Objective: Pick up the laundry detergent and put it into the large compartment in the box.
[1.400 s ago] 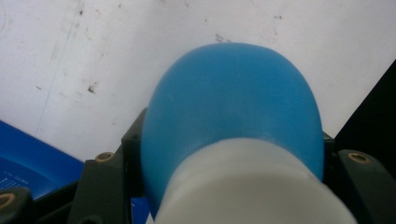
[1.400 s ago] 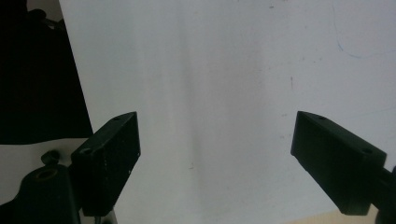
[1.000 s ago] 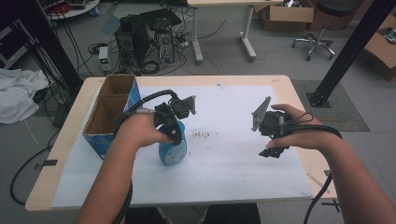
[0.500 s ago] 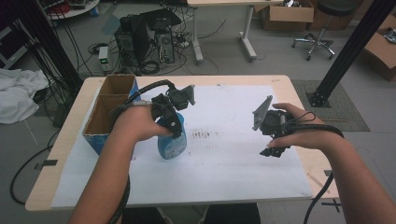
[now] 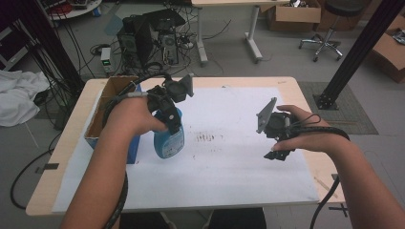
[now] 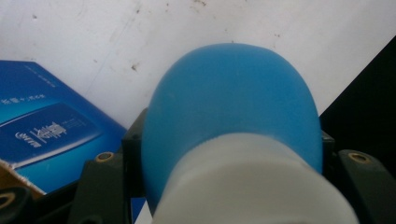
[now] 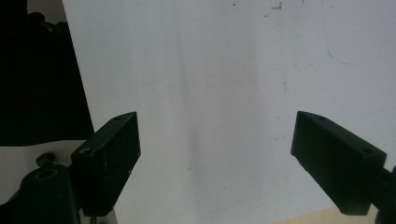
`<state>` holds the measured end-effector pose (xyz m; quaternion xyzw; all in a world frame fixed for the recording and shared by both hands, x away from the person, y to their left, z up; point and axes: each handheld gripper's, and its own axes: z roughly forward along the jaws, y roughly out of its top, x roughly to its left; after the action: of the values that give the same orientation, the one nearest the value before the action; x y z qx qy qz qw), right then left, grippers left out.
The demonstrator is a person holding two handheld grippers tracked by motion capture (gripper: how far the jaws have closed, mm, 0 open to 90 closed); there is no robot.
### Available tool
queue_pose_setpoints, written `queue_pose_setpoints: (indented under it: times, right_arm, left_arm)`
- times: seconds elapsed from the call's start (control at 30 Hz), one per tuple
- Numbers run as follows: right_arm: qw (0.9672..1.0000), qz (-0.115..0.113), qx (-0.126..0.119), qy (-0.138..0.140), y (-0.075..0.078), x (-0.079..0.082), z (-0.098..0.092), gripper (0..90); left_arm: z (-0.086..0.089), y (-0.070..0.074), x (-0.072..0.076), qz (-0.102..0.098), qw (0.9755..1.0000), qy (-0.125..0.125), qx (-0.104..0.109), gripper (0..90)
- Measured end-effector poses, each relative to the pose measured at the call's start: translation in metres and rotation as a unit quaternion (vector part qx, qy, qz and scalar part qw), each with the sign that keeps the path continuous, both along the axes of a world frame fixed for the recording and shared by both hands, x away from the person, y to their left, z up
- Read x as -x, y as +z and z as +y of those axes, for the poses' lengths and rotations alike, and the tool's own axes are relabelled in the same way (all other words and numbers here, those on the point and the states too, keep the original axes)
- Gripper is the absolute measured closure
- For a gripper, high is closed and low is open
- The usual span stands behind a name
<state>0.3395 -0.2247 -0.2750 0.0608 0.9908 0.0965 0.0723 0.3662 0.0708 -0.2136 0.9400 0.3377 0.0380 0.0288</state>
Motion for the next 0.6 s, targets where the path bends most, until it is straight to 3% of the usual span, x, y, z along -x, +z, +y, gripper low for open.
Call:
queue_pose_setpoints:
  times: [0.3,0.4,0.6]
  right_arm:
    - [1.0000,-0.001,-0.001,0.001,0.000,0.000,0.001,15.9]
    - [1.0000,-0.001,-0.001,0.000,0.000,-0.001,0.001,15.9]
    - [1.0000,0.000,-0.001,0.003,0.000,-0.002,0.003,15.9]
  left_arm:
    - [0.012,0.016,-0.007,0.002,0.9991,0.041,0.005,39.5]
    - [0.018,0.021,-0.009,0.009,0.9978,0.065,0.008,39.5]
    - [0.027,0.036,-0.011,0.005,0.9950,0.100,0.006,39.5]
